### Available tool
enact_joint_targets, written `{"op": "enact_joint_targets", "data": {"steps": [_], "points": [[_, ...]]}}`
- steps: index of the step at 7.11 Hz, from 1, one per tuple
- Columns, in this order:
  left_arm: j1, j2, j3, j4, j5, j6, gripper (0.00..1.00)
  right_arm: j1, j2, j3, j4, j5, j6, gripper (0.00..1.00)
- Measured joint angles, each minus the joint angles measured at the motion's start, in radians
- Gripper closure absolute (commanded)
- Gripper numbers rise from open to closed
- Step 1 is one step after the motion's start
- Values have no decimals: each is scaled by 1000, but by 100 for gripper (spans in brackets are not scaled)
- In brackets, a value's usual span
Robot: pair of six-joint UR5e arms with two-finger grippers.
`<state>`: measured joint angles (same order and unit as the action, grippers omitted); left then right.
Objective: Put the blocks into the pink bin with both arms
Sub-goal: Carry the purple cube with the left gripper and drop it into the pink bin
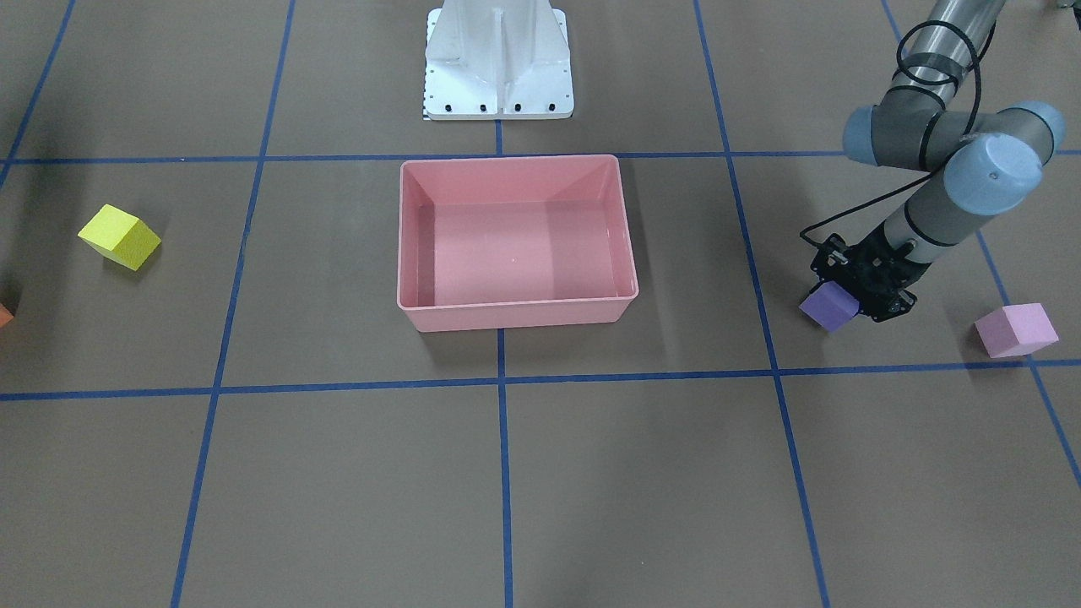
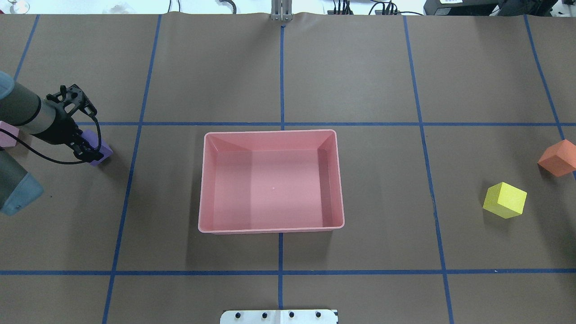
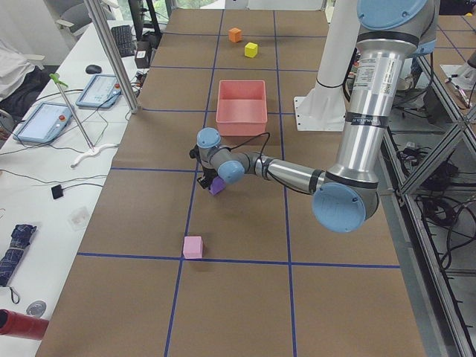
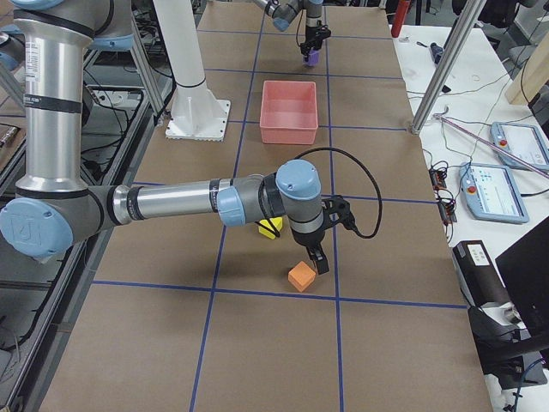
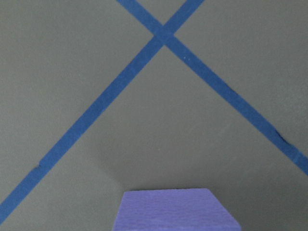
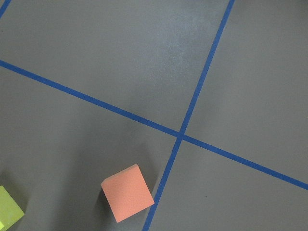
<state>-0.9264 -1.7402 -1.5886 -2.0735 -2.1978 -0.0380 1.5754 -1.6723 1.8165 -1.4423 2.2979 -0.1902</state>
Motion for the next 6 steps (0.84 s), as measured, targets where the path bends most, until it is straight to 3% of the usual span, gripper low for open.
{"op": "enact_joint_targets", "data": {"steps": [3, 6], "points": [[-9, -109, -110, 8, 0, -325, 75, 0, 1, 0, -1, 8, 4, 0], [70, -285, -131, 9, 7, -722, 73, -21, 3, 3, 1, 14, 137, 0]]}}
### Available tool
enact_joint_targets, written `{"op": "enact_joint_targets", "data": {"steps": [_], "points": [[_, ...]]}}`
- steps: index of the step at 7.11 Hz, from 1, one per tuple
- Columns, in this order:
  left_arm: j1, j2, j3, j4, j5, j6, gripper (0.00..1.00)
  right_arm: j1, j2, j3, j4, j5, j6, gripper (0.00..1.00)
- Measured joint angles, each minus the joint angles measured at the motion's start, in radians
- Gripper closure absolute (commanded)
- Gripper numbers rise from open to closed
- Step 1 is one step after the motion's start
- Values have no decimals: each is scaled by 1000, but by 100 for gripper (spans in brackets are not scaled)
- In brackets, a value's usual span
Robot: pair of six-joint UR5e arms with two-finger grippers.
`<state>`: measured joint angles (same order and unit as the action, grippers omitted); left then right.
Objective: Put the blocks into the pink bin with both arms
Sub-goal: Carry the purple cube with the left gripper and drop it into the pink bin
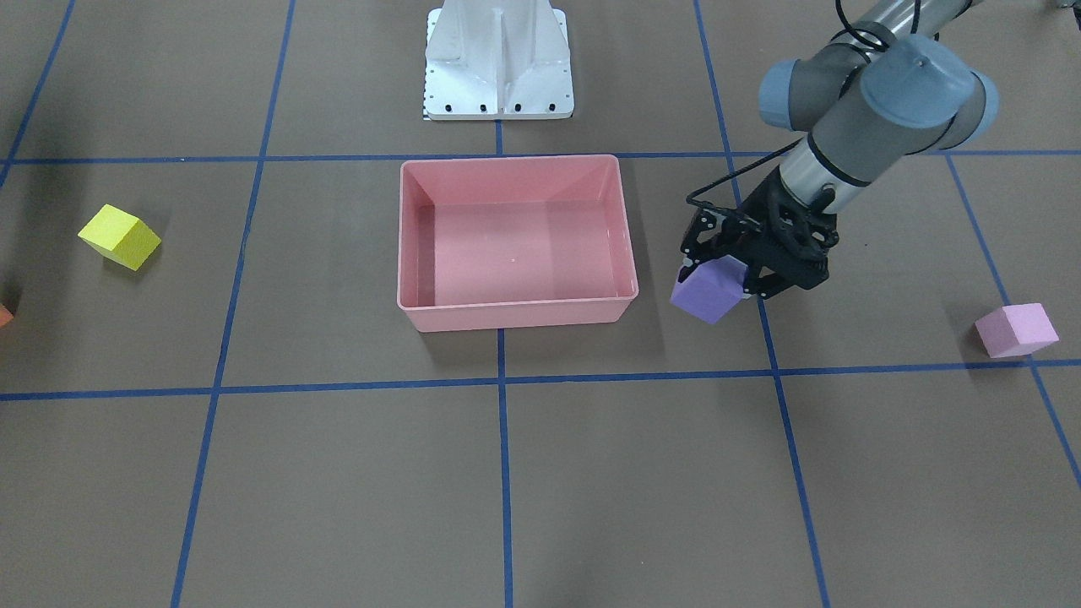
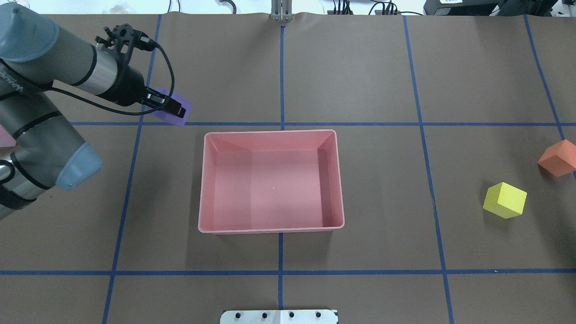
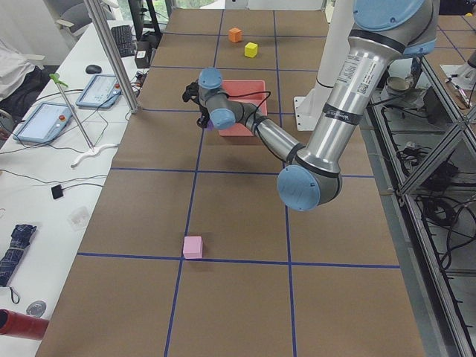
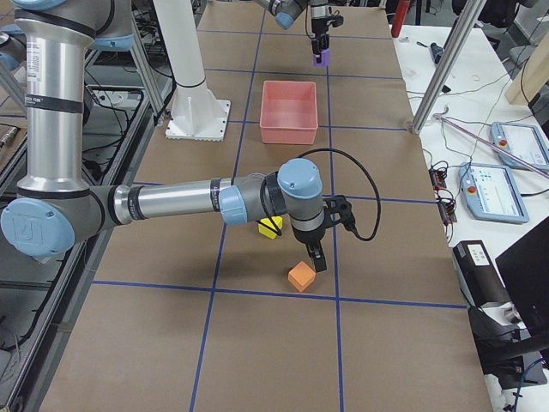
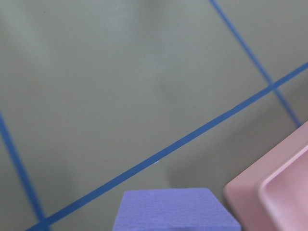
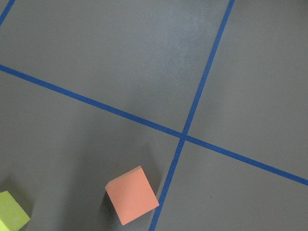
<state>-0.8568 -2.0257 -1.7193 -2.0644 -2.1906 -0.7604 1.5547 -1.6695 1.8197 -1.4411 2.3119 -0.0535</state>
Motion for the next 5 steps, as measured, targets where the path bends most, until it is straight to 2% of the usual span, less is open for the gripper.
{"op": "enact_joint_targets", "data": {"steps": [1, 2, 3, 5], "points": [[48, -53, -1, 5, 23, -105, 59, -13, 0, 3, 5, 5, 58, 0], [110, -101, -1, 24, 87, -186, 1, -34, 0, 6, 31, 12, 135, 0], [175, -139, -1, 56, 163, -233, 0, -67, -1, 6, 94, 16, 237, 0], [227, -150, -39, 98, 245, -246, 0, -139, -40, 8, 272, 11, 353, 0]]}}
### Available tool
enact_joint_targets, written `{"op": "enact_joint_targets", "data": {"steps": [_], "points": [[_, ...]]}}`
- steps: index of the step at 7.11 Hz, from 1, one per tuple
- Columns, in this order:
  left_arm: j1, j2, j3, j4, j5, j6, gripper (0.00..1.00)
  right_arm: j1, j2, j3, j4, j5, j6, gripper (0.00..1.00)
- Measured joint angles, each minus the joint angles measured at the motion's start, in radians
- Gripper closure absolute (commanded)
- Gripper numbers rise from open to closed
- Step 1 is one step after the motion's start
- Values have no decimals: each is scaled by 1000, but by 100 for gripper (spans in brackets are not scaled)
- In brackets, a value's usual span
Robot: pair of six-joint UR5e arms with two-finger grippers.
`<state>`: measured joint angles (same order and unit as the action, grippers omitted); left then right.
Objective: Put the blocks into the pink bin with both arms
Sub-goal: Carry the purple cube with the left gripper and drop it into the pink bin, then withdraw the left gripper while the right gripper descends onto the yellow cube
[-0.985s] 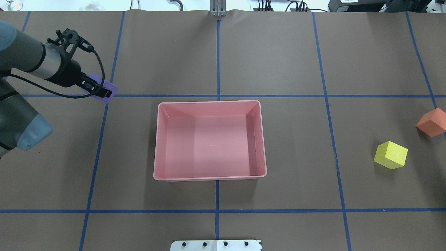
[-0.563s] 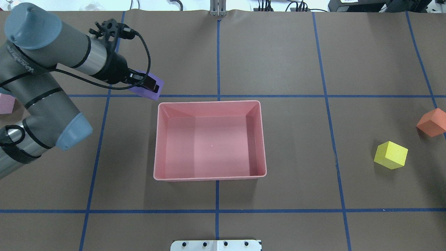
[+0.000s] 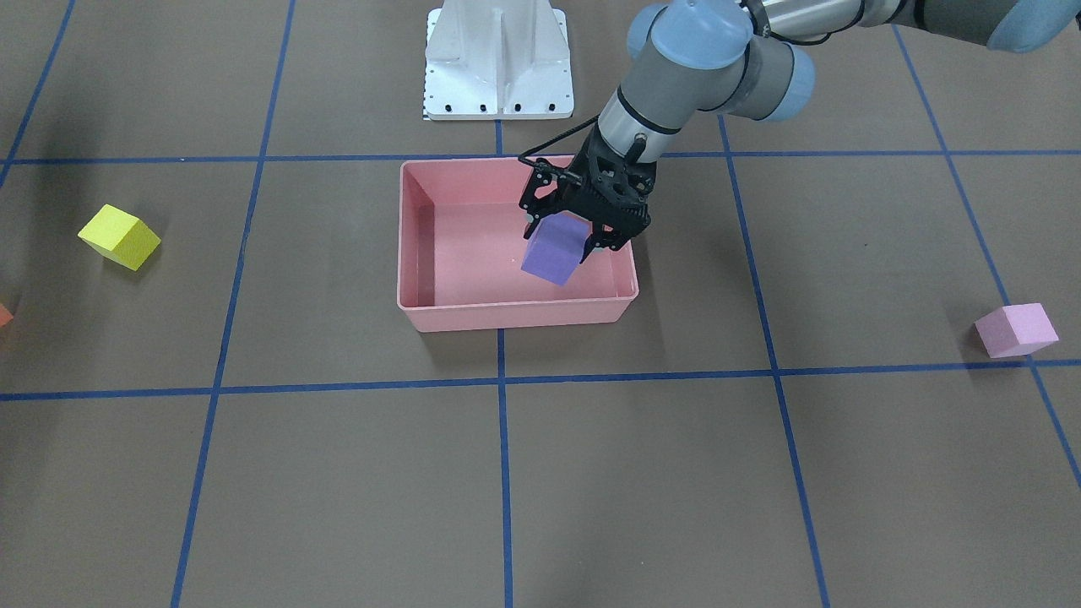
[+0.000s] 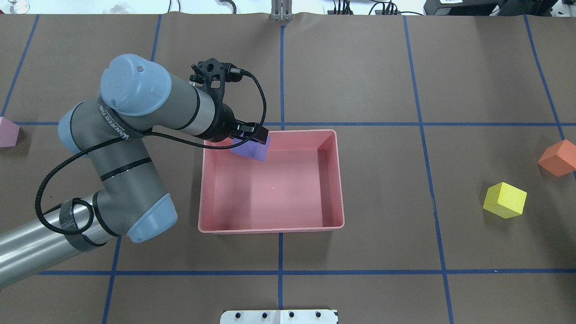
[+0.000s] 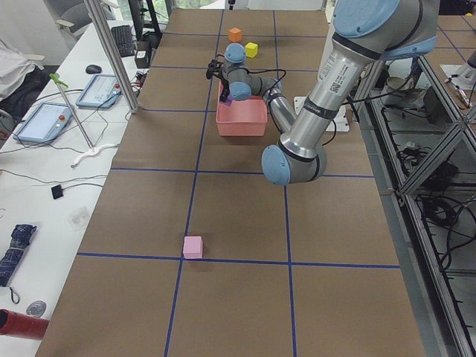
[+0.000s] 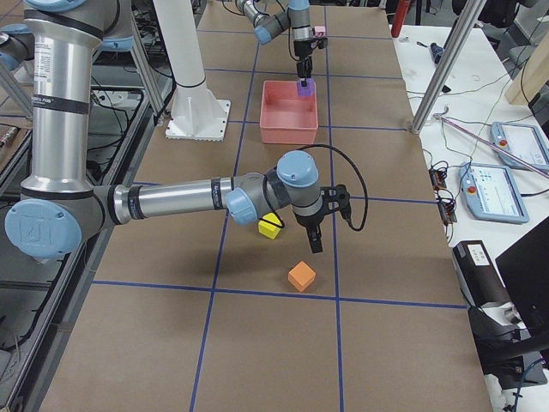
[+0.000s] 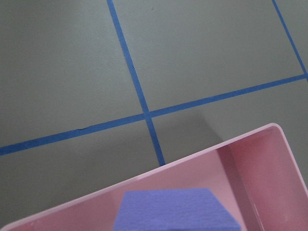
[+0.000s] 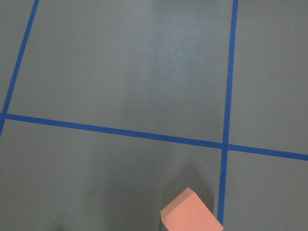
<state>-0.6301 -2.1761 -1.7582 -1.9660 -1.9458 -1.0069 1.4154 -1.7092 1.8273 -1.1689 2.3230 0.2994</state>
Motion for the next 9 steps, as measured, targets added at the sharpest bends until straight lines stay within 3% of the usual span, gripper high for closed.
{"op": "enact_joint_targets", "data": {"steps": [3, 4, 6, 9], "points": [[-76, 154, -187, 191, 1, 369, 0, -65, -88, 0, 335, 22, 4, 2], [-150, 222, -215, 222, -31, 522, 0, -86, -97, -2, 445, 65, 1, 1], [-316, 312, -190, 232, -131, 796, 0, -215, -124, 0, 528, 114, -4, 1], [-437, 348, -133, 230, -214, 971, 0, -408, -175, 4, 542, -87, -49, 1]]}}
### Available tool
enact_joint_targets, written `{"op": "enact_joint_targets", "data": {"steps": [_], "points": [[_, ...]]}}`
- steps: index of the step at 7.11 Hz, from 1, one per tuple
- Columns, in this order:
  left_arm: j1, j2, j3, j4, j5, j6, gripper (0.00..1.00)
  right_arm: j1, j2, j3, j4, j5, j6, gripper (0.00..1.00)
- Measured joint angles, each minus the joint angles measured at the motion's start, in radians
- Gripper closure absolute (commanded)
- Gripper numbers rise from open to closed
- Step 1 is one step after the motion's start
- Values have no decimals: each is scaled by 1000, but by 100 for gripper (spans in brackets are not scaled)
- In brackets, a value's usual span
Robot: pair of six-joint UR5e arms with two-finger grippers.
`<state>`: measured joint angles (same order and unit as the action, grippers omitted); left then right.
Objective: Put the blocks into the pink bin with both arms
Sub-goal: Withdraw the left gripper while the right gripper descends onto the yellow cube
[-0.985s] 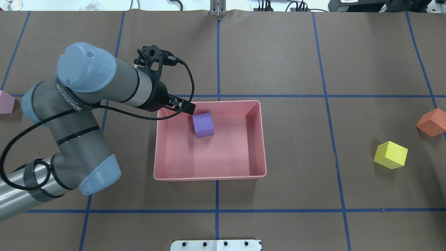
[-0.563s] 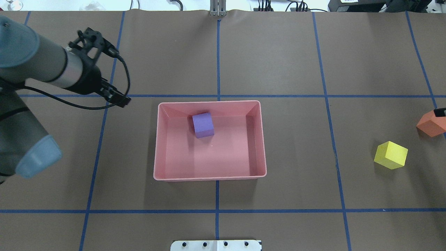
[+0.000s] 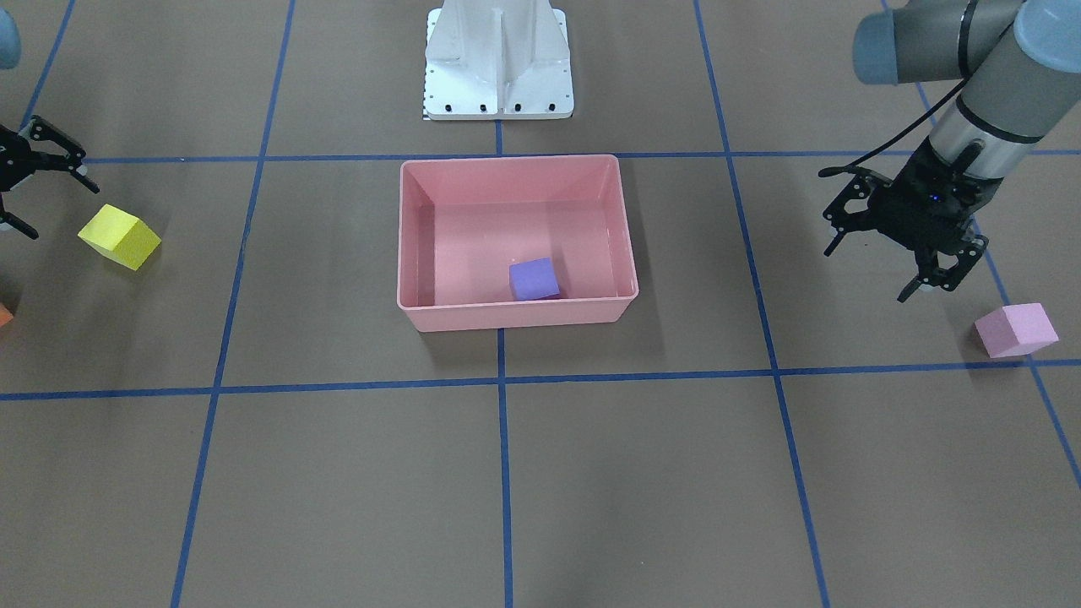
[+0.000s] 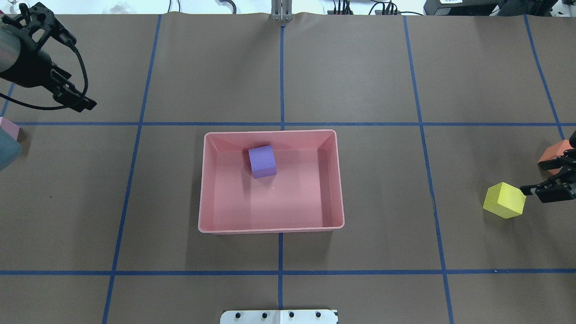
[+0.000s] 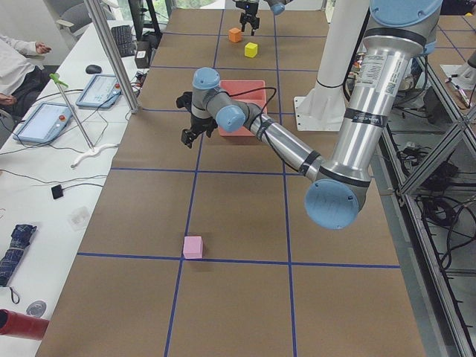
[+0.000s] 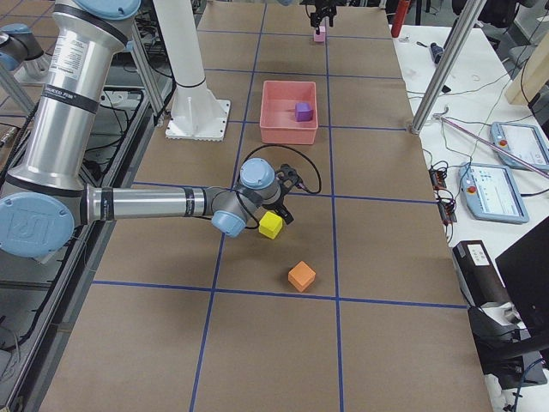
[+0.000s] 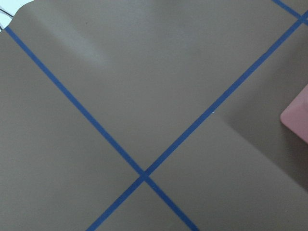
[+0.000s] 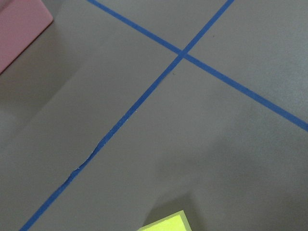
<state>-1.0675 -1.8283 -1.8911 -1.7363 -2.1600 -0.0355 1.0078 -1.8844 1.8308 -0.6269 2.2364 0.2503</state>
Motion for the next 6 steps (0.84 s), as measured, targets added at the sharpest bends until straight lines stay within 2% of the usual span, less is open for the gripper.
{"op": "enact_joint_targets", "data": {"steps": [2, 6], "points": [[-7, 2, 2, 0, -5, 10, 0, -82, -12, -5, -2, -101, -10, 1], [-8, 2, 2, 0, -6, 7, 0, -187, 0, -46, -7, -189, -11, 1]]}}
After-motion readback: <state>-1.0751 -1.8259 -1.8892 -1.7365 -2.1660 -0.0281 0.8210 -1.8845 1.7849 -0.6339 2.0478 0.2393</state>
